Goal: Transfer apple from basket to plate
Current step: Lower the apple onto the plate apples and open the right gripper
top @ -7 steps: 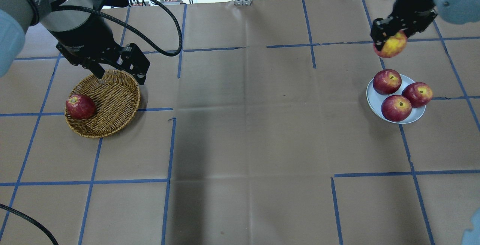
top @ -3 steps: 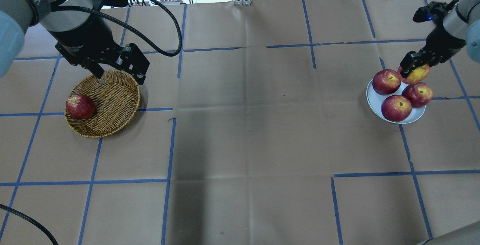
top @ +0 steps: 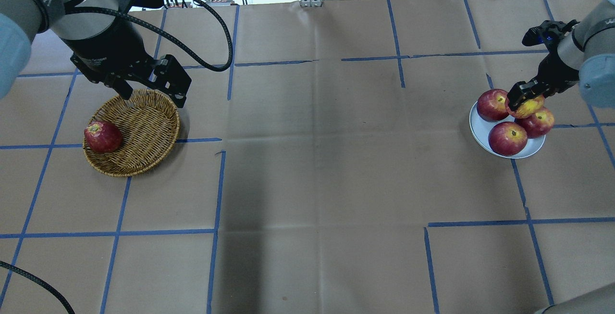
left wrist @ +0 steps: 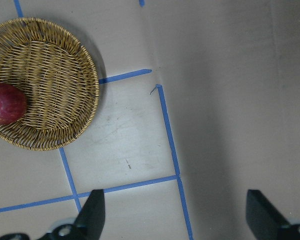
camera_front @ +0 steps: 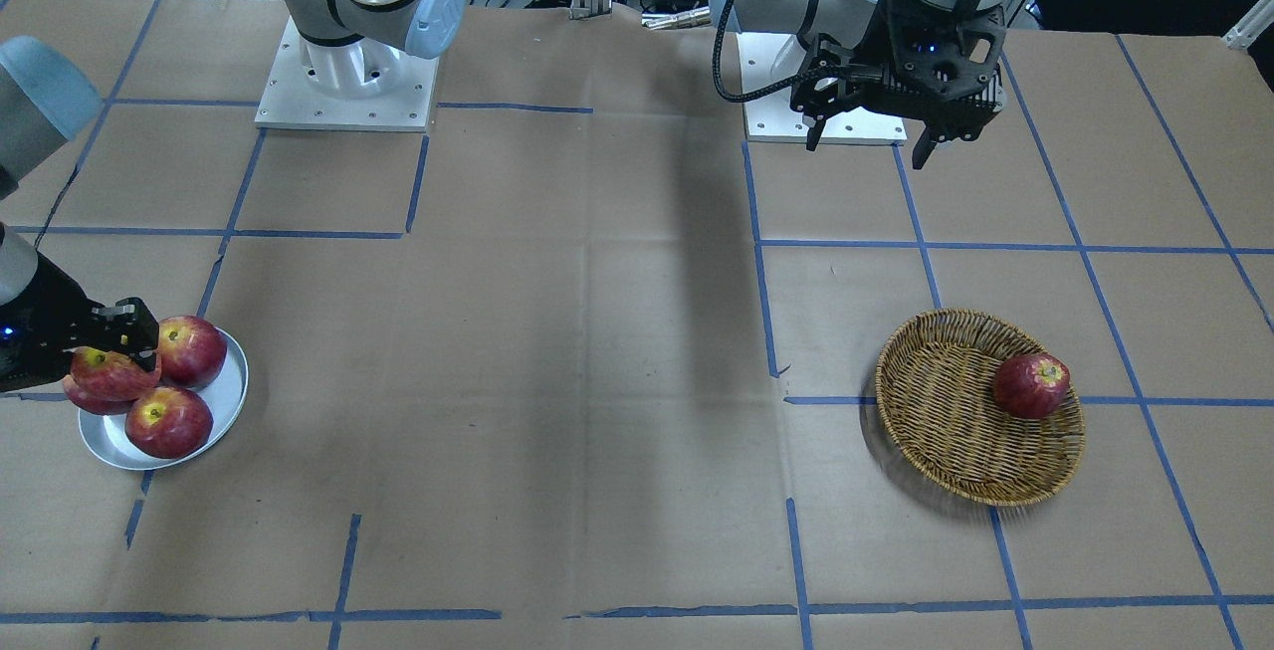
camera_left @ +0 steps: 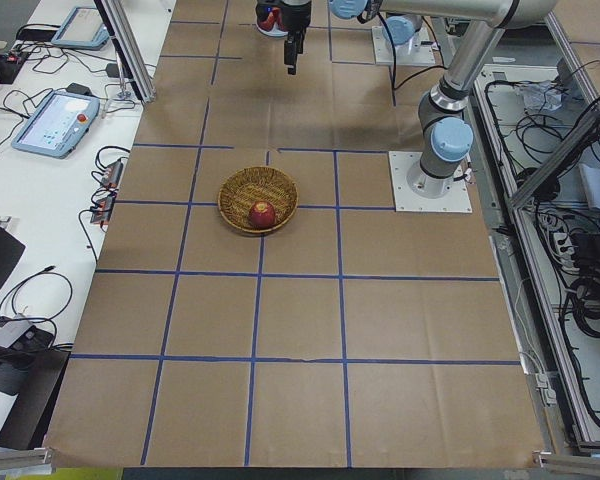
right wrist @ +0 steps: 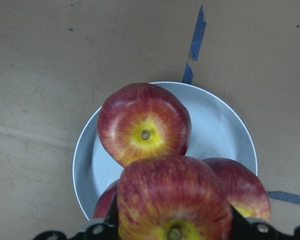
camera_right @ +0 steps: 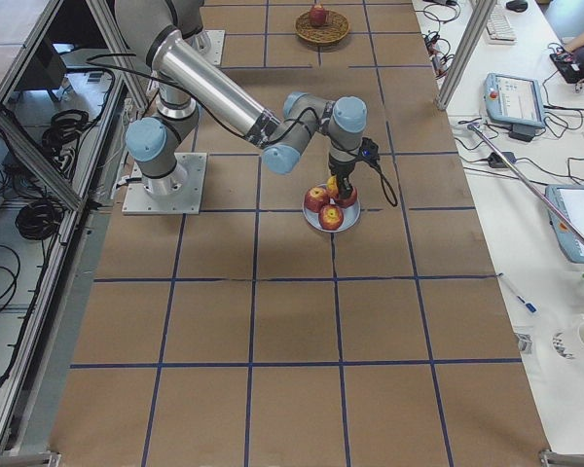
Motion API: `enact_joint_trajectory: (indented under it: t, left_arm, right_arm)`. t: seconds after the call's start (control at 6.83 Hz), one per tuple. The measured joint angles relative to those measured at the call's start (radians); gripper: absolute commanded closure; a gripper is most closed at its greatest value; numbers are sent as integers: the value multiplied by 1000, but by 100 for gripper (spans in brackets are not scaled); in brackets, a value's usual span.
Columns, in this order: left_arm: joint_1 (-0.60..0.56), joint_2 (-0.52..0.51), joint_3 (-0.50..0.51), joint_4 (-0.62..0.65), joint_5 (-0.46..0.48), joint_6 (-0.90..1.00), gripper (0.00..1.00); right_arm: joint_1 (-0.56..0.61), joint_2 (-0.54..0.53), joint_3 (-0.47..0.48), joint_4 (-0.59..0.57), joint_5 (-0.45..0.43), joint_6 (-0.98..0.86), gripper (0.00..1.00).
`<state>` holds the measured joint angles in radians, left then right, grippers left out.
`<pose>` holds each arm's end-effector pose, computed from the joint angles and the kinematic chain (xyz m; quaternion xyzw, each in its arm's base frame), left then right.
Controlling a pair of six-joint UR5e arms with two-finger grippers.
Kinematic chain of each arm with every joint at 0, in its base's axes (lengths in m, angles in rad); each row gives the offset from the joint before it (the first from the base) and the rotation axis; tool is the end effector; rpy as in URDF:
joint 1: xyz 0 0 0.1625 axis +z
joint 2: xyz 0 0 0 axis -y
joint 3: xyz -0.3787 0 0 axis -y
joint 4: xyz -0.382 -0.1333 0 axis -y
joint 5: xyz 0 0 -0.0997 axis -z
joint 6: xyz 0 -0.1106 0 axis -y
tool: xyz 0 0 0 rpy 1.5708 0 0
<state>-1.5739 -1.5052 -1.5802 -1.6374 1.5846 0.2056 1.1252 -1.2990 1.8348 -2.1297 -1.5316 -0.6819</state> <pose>-0.1332 -0.4547 0.4502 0.1042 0.9945 0.0059 0.0063 -0.1053 -0.5397 0.2241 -0.1181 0.9927 -0.0202 0.0104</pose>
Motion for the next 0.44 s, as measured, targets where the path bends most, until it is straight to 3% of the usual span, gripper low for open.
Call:
enact_joint_trajectory:
  t: [0.15,0.29,0.44]
  left_arm:
    - [0,0,0,0,0,0,1]
    - [0,0,1,0,0,0,1]
    - [0,0,1,0,0,0,1]
  right_arm:
    - [0,1,3,-3,-4,0,46]
    - [-1,1,3,-5,-6,1,20]
    - [-3,2,3,-6,-6,0,0]
